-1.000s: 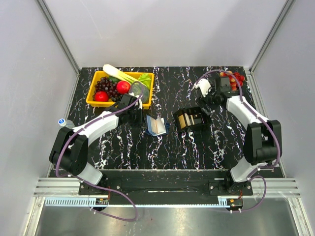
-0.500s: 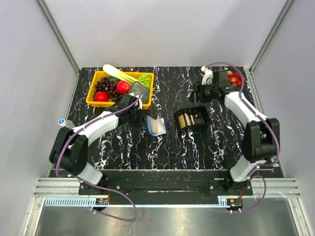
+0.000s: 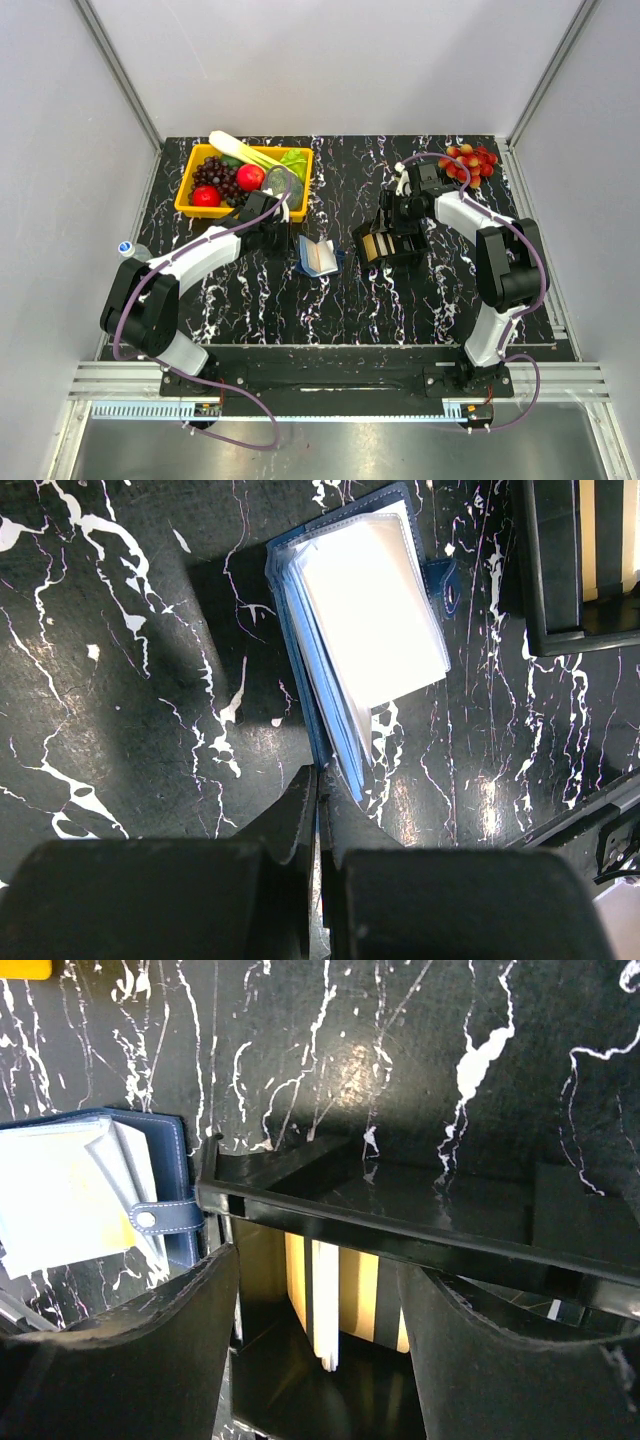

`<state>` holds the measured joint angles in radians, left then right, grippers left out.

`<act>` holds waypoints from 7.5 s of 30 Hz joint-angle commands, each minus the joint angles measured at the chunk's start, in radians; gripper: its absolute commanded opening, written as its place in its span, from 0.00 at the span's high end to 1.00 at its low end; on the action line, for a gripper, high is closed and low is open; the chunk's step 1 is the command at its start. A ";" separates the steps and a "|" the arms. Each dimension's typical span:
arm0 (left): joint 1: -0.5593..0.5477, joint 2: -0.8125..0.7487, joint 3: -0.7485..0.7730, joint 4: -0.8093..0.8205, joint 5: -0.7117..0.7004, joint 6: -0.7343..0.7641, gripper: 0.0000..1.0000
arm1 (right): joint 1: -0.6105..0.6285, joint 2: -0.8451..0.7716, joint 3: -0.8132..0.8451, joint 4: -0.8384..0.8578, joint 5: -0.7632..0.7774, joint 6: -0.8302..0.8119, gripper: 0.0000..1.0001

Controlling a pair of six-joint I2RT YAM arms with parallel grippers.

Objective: Put the credit cards into the card holder
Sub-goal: Pick up the credit card from the storage box.

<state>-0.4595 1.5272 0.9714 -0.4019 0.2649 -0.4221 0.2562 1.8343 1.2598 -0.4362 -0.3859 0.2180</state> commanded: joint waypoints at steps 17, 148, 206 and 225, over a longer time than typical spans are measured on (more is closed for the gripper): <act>0.004 0.005 0.010 0.015 0.019 0.008 1.00 | 0.044 0.039 -0.004 0.079 -0.109 0.084 0.32; 0.004 0.022 0.004 0.040 0.076 0.000 1.00 | 0.195 -0.020 0.084 -0.001 -0.122 0.129 0.70; 0.005 0.031 0.007 0.038 0.091 0.000 1.00 | 0.225 0.066 0.000 0.139 -0.105 0.305 0.47; 0.004 0.027 0.006 0.035 0.080 0.002 1.00 | 0.262 0.014 0.023 0.093 -0.031 0.290 0.56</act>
<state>-0.4568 1.5551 0.9714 -0.3946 0.3351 -0.4225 0.5041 1.9102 1.2556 -0.3458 -0.4088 0.5114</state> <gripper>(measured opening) 0.023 0.450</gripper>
